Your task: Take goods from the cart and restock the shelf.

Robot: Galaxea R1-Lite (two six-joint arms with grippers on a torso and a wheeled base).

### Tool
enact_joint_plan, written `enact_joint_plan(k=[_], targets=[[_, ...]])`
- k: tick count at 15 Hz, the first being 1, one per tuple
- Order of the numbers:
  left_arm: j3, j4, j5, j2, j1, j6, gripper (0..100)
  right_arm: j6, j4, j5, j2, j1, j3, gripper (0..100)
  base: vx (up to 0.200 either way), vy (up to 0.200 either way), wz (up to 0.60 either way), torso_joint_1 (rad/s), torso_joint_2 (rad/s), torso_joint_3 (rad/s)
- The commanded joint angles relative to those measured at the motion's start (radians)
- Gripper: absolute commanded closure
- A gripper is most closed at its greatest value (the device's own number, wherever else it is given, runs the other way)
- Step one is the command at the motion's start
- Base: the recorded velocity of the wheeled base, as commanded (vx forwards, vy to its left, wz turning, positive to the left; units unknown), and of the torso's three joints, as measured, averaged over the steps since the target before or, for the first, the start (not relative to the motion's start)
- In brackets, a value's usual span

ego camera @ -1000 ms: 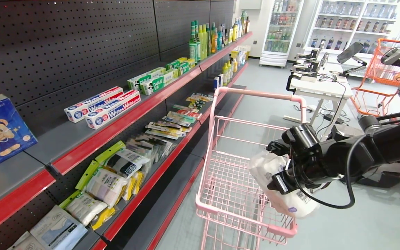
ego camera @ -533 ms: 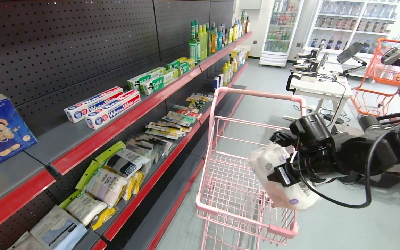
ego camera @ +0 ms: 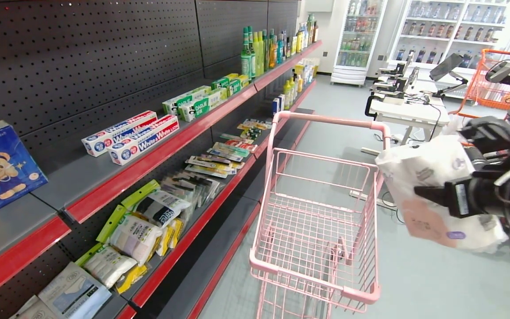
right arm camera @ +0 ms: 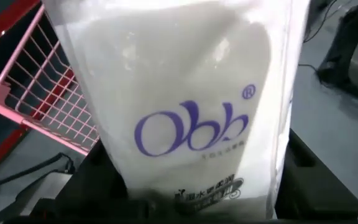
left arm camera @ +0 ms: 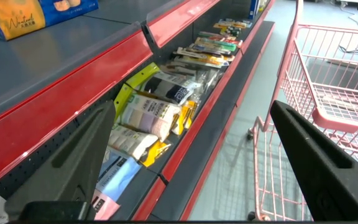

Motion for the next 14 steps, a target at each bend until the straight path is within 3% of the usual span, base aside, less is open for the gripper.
enact_joint_plan(k=[1, 3, 5, 9, 14], targets=[[0.000, 0.000, 0.000, 0.001, 0.000, 0.000, 0, -0.044, -0.003, 0.161, -0.553, -0.132, 0.249, 100, 0.000, 0.000, 0.00, 0.000, 0.00, 0.000], [0.000, 0.000, 0.001, 0.001, 0.000, 0.000, 0, -0.066, 0.011, 0.175, -0.722, -0.216, 0.338, 100, 0.000, 0.000, 0.00, 0.000, 0.00, 0.000], [0.000, 0.000, 0.001, 0.001, 0.000, 0.000, 0, -0.067, -0.002, 0.151, -0.735, -0.292, 0.345, 100, 0.000, 0.000, 0.00, 0.000, 0.00, 0.000], [0.000, 0.000, 0.000, 0.001, 0.000, 0.000, 0, -0.133, -0.170, 0.080, -0.719, -0.407, 0.364, 100, 0.000, 0.000, 0.00, 0.000, 0.00, 0.000], [0.000, 0.000, 0.000, 0.001, -0.001, 0.000, 0, -0.199, -0.173, 0.065, -0.692, -0.430, 0.367, 100, 0.000, 0.000, 0.00, 0.000, 0.00, 0.000]])
